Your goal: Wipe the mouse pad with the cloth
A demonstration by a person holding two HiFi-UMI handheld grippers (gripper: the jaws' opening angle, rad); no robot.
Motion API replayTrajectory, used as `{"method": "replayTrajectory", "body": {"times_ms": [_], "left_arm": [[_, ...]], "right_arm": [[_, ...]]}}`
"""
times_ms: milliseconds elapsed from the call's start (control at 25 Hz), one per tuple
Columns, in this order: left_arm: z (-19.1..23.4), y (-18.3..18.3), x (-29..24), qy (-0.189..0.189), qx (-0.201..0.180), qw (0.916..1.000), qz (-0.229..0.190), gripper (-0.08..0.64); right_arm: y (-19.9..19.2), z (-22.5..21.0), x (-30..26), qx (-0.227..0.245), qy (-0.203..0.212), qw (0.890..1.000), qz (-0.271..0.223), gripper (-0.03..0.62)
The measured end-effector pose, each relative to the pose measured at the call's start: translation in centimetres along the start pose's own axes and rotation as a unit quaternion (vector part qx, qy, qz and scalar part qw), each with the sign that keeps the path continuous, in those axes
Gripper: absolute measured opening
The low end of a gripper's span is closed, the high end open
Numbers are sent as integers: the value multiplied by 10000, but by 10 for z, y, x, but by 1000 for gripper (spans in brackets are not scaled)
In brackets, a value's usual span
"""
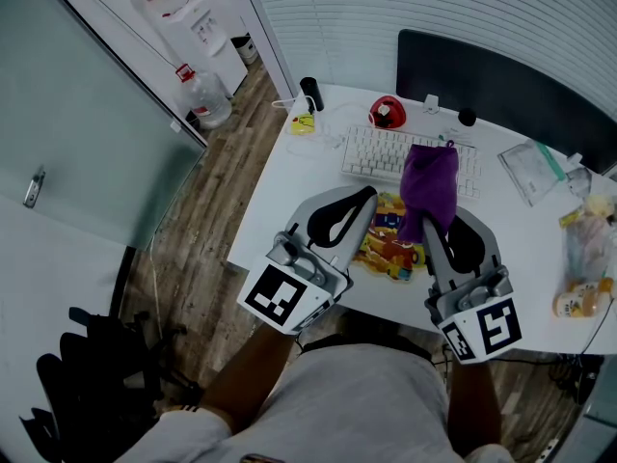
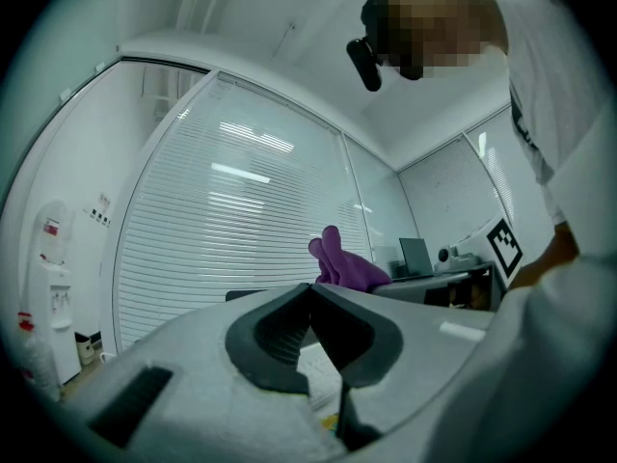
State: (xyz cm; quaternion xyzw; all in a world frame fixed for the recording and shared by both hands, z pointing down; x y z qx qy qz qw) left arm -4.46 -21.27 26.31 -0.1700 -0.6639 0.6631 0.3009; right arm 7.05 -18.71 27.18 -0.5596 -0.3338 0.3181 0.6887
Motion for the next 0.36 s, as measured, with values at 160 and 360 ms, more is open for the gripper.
{"method": "replayTrajectory", "body": {"times_ms": [160, 360], "left_arm": [[-1, 0, 0, -25, 5, 10000, 5, 15], [-2, 0, 0, -18, 12, 10000, 13, 15]], "right_arm": [[0, 1, 1, -8, -4, 10000, 19, 69], [-1, 1, 3, -14, 1, 10000, 34, 69]]}}
Point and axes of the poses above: the fingertips, and each gripper's own axes: x backward along the fingers, z to its left, y out of its top, the point moved 3 cm from there along x, backward along the fingers, and after that the axes turned 8 degrees about x, right-handed, at the moved point
